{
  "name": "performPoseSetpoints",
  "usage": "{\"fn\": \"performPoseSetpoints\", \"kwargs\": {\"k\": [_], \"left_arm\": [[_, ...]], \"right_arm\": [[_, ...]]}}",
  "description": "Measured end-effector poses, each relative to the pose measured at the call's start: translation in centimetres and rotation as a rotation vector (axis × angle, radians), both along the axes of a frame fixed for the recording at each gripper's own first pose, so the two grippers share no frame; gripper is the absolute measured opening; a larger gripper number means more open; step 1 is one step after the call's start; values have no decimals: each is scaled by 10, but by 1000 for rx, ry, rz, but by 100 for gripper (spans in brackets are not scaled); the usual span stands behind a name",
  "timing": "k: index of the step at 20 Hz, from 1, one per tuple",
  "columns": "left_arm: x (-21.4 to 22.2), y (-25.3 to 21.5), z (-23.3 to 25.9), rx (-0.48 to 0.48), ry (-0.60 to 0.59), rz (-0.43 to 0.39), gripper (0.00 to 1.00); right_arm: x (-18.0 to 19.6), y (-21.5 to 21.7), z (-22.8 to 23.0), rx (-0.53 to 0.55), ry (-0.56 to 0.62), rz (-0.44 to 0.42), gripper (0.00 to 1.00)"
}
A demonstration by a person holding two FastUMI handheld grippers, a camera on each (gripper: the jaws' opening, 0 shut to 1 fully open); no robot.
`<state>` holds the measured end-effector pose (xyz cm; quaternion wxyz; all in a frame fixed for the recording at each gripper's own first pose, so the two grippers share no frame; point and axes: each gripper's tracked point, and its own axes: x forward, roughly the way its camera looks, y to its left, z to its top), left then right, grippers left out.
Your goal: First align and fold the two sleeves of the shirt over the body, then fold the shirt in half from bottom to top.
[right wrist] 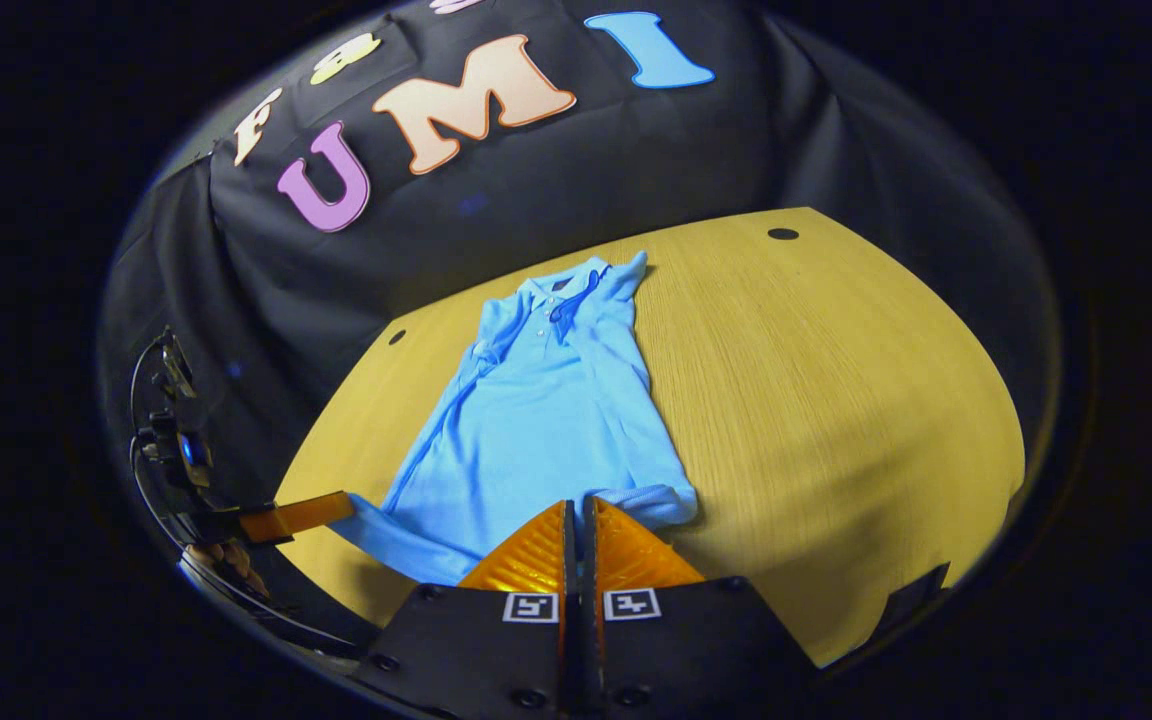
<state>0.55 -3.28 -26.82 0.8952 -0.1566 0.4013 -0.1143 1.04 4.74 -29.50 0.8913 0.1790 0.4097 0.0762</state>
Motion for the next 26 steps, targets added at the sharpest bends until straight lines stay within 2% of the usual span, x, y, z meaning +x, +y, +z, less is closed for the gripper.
{"fn": "performPoseSetpoints", "kwargs": {"k": [6, 13, 19, 22, 26], "left_arm": [[74, -1, 14, -41, -12, -14, 0], [158, -6, 10, -68, 16, -38, 0], [251, -14, 17, -89, -45, -66, 0], [290, -21, 26, -111, -83, -84, 0], [332, -21, 15, -107, -111, -100, 0]], "right_arm": [[73, 5, 7, 28, -30, -60, 2], [155, 8, -10, 49, -35, -122, 2], [234, 2, -16, 50, -77, -186, 2], [273, 1, -9, 41, -120, -203, 2], [324, -3, -15, 17, -151, -225, 2]]}}
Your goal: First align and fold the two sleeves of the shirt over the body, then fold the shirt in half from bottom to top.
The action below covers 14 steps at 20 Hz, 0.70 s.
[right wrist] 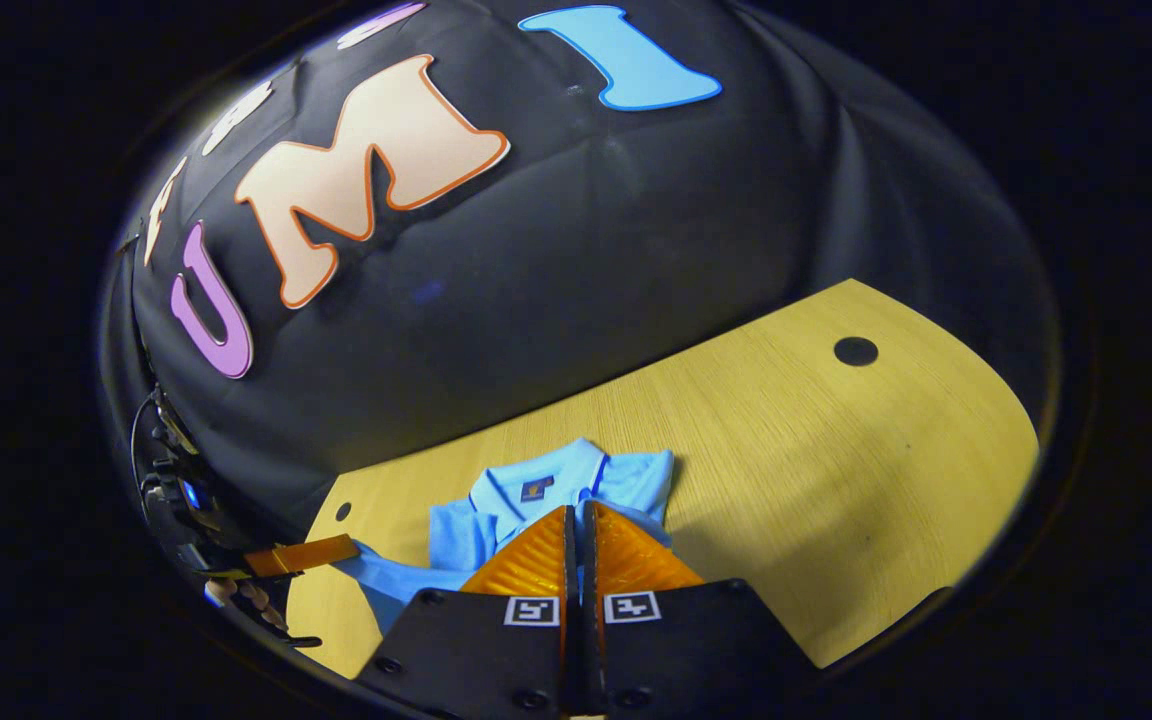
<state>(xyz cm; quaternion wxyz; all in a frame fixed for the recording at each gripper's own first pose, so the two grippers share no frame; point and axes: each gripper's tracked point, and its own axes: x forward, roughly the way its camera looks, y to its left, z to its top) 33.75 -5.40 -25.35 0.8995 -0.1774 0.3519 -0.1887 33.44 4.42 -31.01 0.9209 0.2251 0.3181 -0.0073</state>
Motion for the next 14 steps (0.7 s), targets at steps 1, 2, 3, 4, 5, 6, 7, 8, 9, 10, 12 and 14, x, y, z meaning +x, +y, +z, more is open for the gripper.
{"fn": "performPoseSetpoints", "kwargs": {"k": [1, 2, 3, 4, 5, 6, 7, 8, 9, 10, 12, 14], "left_arm": [[10, 0, -9, 9, 6, -3, 0], [20, 2, -17, 15, 11, -3, 0], [28, 2, -25, 21, 14, 0, 0], [37, 5, -34, 31, 16, 9, 0], [44, 7, -44, 42, 21, 14, 0], [48, 8, -54, 49, 34, 16, 0], [50, 9, -63, 58, 43, 15, 0], [52, 8, -70, 63, 52, 17, 0], [51, 9, -76, 69, 64, 20, 0], [51, 11, -80, 71, 73, 35, 0], [48, 17, -76, 73, 67, 57, 2], [48, 21, -65, 84, 37, 77, 45]], "right_arm": [[10, -2, -8, -14, 6, -7, 2], [20, -3, -15, -25, 9, -16, 2], [27, -6, -24, -44, 16, -24, 2], [33, -8, -35, -70, 24, -29, 2], [36, -10, -45, -96, 37, -35, 2], [38, -11, -54, -113, 52, -36, 2], [38, -12, -62, -126, 65, -41, 2], [35, -12, -67, -145, 79, -45, 2], [33, -12, -71, -160, 89, -43, 2], [31, -9, -73, -163, 90, -33, 3], [30, -5, -69, -178, 72, -9, 24], [26, 3, -51, -197, 19, 18, 59]]}}
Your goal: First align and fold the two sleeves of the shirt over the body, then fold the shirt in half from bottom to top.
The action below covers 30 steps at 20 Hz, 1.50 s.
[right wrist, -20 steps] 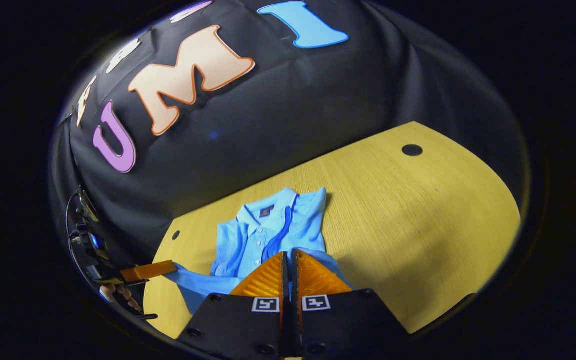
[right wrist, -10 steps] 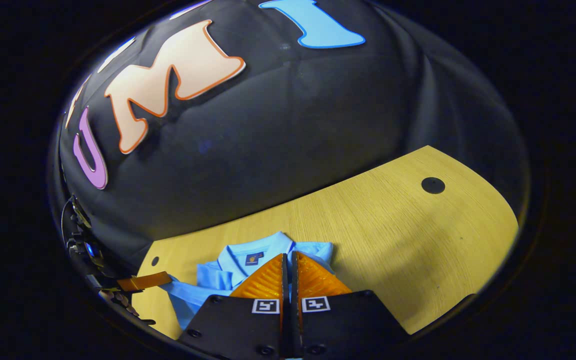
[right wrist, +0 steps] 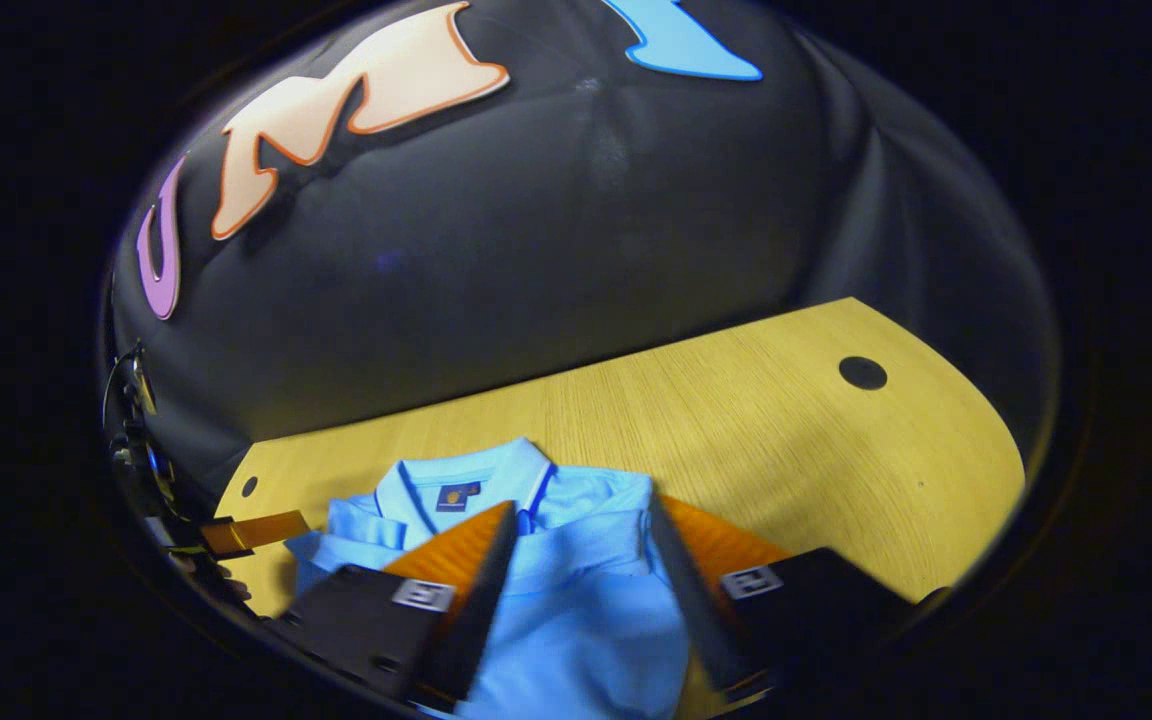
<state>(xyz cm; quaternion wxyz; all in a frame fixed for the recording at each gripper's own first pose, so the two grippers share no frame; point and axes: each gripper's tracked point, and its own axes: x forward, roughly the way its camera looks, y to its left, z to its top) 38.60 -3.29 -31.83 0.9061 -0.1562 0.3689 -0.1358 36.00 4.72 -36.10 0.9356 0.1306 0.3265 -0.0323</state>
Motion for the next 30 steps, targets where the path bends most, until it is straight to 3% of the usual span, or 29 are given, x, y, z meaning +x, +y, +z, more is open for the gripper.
{"fn": "performPoseSetpoints", "kwargs": {"k": [2, 3, 4, 5, 7, 8, 12, 17, 21, 30], "left_arm": [[-7, 9, 25, 22, -64, 36, 88], [-15, 12, 43, 33, -105, 50, 88], [-24, 17, 63, 49, -156, 67, 88], [-35, 20, 83, 63, -203, 79, 92], [-68, 21, 119, 80, -265, 84, 90], [-86, 20, 135, 86, -288, 88, 96], [-149, 23, 193, 146, -415, 78, 96], [-224, 16, 223, 173, -446, 58, 96], [-282, 11, 233, 188, -483, 63, 95], [-332, -6, 248, 175, -500, 60, 96]], "right_arm": [[-13, 2, 33, -34, -60, 26, 94], [-22, 2, 51, -51, -97, 39, 98], [-32, 1, 70, -68, -133, 50, 94], [-45, 0, 86, -83, -160, 60, 98], [-75, -2, 119, -95, -221, 78, 94], [-91, -4, 135, -104, -250, 84, 98], [-157, -20, 184, -148, -336, 106, 98], [-236, -30, 215, -103, -341, 112, 98], [-282, -39, 237, -130, -380, 125, 98], [-331, -50, 255, -113, -406, 137, 97]]}}
